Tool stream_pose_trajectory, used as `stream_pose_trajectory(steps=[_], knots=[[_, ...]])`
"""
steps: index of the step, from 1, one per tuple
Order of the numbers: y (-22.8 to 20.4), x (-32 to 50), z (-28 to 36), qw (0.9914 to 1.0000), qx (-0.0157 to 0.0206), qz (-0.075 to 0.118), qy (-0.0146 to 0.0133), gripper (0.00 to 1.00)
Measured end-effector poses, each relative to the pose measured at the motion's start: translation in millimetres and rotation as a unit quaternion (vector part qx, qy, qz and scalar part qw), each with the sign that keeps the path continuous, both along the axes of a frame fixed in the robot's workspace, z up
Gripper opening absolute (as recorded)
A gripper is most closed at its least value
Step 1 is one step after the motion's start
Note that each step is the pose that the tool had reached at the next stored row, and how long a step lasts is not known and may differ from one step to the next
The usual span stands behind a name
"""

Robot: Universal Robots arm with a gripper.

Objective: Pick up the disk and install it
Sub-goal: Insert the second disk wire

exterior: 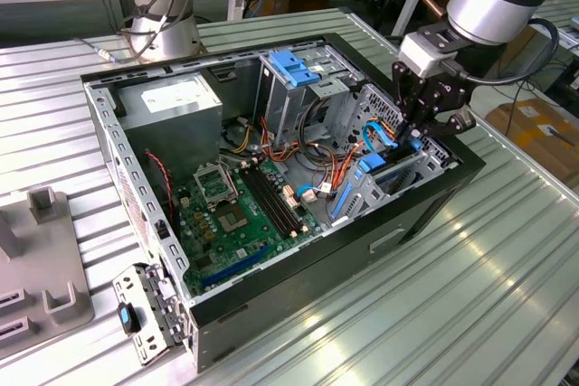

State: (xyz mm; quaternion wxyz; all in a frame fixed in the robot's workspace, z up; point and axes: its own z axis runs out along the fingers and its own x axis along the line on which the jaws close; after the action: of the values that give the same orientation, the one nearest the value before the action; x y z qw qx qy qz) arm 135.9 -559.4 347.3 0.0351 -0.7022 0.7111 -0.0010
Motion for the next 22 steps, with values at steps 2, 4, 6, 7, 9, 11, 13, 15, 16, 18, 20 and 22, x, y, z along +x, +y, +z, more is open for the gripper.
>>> stream_pose_trajectory(steps=[2,4,6,7,9,11,13,15,16,18,20,22], knots=[[-0.5,0.2,0.0,1.00000,0.0000,0.000,0.0000,0.16],[-0.5,0.2,0.0,1.00000,0.0000,0.000,0.0000,0.16],[-0.4,0.3,-0.1,1.00000,-0.0001,0.000,0.0000,0.16],[-0.4,0.4,-0.2,1.00000,0.0000,0.000,0.0000,0.16],[-0.5,1.5,-0.2,1.00000,0.0000,0.000,0.0000,0.16],[-0.5,1.6,-0.2,1.00000,0.0000,0.000,0.0000,0.16],[-0.5,1.7,-0.2,1.00000,0.0000,0.000,0.0000,0.16],[-1.9,1.7,-0.2,1.00000,-0.0001,0.000,0.0000,0.16],[-2.2,1.7,-0.2,1.00000,0.0000,0.000,0.0000,0.16],[-2.1,-1.3,-0.2,1.00000,0.0001,0.000,-0.0004,0.16],[-2.2,-1.9,-0.4,1.00000,0.0000,0.000,-0.0005,0.16],[-2.2,-1.9,-0.5,1.00000,0.0000,0.000,-0.0005,0.16]])
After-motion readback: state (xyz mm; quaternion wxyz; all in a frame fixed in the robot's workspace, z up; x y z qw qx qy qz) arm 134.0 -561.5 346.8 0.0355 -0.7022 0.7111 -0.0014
